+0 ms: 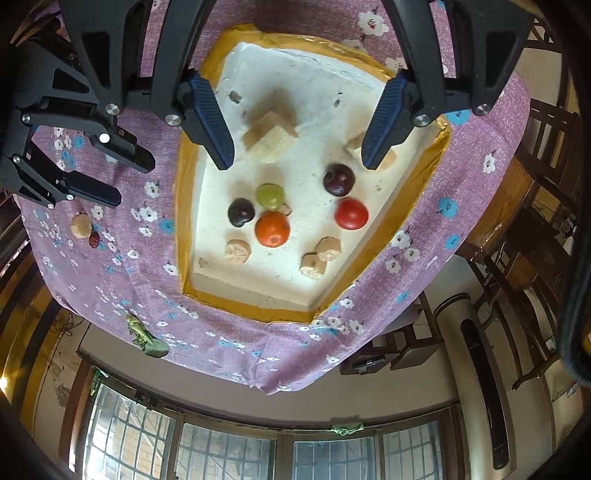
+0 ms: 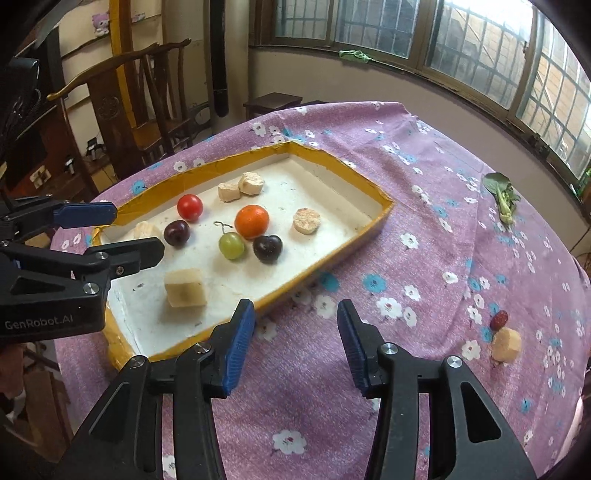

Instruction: Organize fruits

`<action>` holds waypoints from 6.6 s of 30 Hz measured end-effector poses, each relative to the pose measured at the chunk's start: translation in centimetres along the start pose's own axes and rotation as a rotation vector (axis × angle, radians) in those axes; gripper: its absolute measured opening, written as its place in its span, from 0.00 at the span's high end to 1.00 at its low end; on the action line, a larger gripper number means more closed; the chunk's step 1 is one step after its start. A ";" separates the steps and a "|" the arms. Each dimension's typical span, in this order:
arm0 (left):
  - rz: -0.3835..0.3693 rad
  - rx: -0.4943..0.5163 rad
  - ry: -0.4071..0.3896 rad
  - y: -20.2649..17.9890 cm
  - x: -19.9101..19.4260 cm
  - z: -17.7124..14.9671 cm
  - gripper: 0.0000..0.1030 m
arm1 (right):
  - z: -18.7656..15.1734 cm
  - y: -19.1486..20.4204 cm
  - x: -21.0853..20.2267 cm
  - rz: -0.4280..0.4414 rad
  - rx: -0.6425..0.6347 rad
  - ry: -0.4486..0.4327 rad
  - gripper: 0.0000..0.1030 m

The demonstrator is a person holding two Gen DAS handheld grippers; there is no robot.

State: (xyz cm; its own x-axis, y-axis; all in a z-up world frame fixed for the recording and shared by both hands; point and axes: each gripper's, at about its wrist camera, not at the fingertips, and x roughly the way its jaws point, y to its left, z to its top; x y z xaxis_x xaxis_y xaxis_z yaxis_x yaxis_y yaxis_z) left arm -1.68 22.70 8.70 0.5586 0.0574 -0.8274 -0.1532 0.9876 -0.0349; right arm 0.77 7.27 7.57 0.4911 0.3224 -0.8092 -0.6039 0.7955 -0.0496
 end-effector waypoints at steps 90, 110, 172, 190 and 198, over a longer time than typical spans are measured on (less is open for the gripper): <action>-0.380 0.225 0.064 -14.8 1.8 0.7 0.78 | -7.3 -14.1 -4.0 -0.055 0.261 -0.029 0.65; -0.128 0.009 0.021 4.6 -0.2 -0.7 0.78 | 5.7 -1.1 1.8 0.159 0.075 -0.071 0.65; -0.096 -0.085 0.063 4.1 3.0 -2.1 0.17 | 6.3 2.1 1.7 0.070 0.041 -0.051 0.54; 0.036 -0.162 -0.021 1.1 -1.6 -4.8 0.14 | -3.9 3.9 -3.5 0.079 0.059 -0.029 0.25; 0.122 -0.163 -0.072 0.4 -3.5 -6.4 0.14 | -5.2 4.2 -3.3 0.103 0.035 0.008 0.25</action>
State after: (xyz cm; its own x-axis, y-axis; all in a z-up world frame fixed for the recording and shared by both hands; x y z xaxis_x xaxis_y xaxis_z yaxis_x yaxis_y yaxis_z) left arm -8.91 21.92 7.94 0.5833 0.1914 -0.7894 -0.3500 0.9362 -0.0316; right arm -6.72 6.89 6.99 0.4224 0.3999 -0.8134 -0.6285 0.7759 0.0551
